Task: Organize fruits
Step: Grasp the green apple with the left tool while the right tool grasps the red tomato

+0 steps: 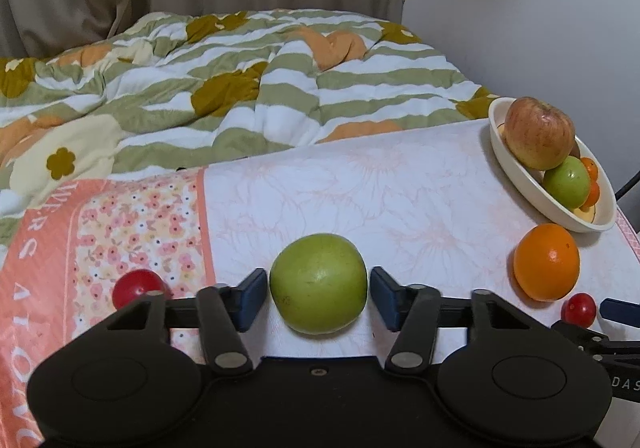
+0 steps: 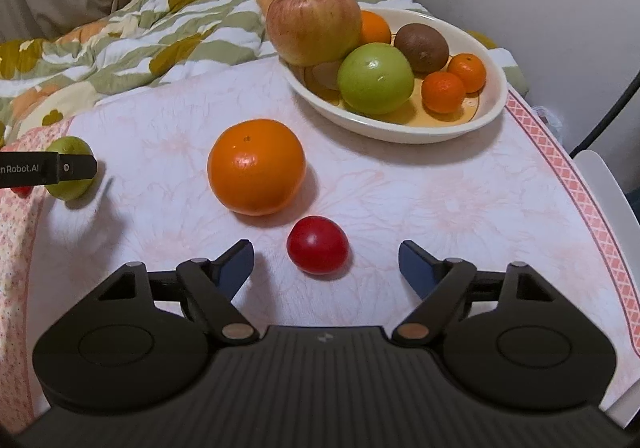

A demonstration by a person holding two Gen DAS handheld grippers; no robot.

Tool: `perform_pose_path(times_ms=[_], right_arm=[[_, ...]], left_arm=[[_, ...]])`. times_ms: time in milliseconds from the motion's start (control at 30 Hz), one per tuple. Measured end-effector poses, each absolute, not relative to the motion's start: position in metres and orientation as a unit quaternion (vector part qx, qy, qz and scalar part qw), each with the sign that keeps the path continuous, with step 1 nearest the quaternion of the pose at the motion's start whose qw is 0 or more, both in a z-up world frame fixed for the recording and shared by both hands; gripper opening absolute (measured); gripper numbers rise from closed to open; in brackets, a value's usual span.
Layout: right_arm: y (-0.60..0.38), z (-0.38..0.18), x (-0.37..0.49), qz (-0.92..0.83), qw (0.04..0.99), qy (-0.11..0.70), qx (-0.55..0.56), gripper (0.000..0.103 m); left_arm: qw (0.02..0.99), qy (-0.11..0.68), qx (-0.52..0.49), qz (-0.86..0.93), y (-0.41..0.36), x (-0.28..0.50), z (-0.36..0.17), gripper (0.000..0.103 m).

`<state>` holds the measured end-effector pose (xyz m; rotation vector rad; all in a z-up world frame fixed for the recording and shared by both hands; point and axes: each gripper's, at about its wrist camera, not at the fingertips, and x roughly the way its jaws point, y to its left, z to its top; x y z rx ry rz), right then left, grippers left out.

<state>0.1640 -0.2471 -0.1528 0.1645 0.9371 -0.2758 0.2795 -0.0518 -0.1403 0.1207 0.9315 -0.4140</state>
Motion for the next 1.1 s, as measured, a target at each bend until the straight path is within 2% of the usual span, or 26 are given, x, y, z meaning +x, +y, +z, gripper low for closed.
perform_pose_path(times_ms=[267,500,633,767,1100], right_arm=[[-0.248,-0.156,0.168,-0.128,0.879,0.453,0.079,0.083],[-0.248,-0.154,0.17,-0.126,0.88,0.452,0.076,0.07],[-0.246,-0.154,0.17,-0.124,0.88,0.452,0.074,0.067],[-0.242,-0.152,0.17,-0.119,0.882,0.451,0.064,0.049],[-0.238,-0.138,0.156,-0.117,0.887,0.443,0.059,0.048]], left_arm=[[0.871,0.447,0.053,-0.197,-0.049,0.28,-0.142,0.054],[0.869,0.45,0.057,-0.196,-0.048,0.271,-0.141,0.054],[0.868,0.452,0.057,-0.197,-0.045,0.264,-0.141,0.054],[0.866,0.456,0.053,-0.198,-0.042,0.258,-0.14,0.054],[0.872,0.446,0.042,-0.196,-0.03,0.233,-0.123,0.054]])
